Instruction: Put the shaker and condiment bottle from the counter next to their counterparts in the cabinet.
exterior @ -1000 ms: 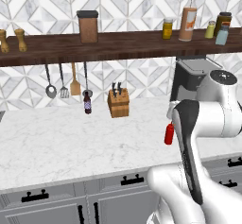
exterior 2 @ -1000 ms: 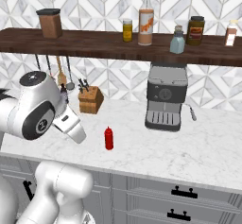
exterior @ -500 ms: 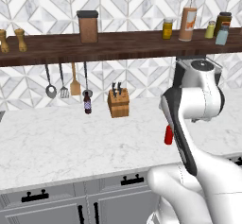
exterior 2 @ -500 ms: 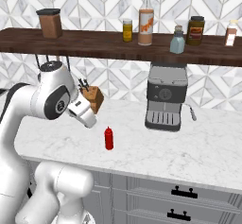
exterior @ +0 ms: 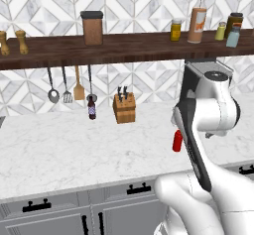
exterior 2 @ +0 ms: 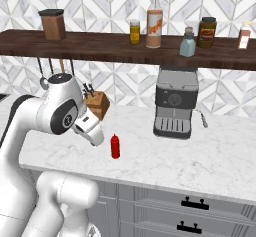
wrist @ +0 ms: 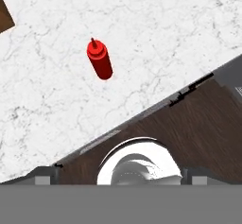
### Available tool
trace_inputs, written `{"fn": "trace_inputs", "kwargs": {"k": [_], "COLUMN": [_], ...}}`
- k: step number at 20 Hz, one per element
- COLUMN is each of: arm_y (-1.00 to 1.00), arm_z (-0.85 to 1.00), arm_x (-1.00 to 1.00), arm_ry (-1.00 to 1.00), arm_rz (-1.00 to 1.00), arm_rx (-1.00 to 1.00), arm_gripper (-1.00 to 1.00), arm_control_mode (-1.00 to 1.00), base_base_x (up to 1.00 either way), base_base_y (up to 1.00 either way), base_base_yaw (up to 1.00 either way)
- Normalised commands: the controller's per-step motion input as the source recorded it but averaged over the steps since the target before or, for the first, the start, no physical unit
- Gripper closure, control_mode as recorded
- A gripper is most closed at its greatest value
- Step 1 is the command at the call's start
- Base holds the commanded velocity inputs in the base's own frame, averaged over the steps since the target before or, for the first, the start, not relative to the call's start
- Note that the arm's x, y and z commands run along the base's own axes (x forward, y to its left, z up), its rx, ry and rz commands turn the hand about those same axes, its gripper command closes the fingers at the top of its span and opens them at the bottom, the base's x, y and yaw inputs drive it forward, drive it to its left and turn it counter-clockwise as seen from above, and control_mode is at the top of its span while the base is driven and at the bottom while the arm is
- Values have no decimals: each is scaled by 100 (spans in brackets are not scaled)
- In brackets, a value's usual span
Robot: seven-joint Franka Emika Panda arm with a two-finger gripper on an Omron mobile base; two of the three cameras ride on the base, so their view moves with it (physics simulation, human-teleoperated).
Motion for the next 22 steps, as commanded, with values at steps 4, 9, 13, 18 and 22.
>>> {"fn": "trace_inputs", "kwargs": {"k": [4, 9, 13, 18, 22], "arm_y": [-14, -17, 0, -10, -4], "arm_z": [-26, -16, -6, -26, -19], "arm_x": [-1, 47, -1, 20, 16], "arm_ry": [-7, -19, 0, 0, 0], "arm_rz": [0, 0, 0, 0, 0], "arm_rx": [1, 0, 5, 1, 0], "arm_gripper": [-100, -100, -100, -100, -100], "arm_control_mode": [-100, -100, -100, -100, -100], "base_base_x": [0, 0, 0, 0, 0], "base_base_y": [0, 0, 0, 0, 0], "base_base_yaw": [0, 0, 0, 0, 0]}}
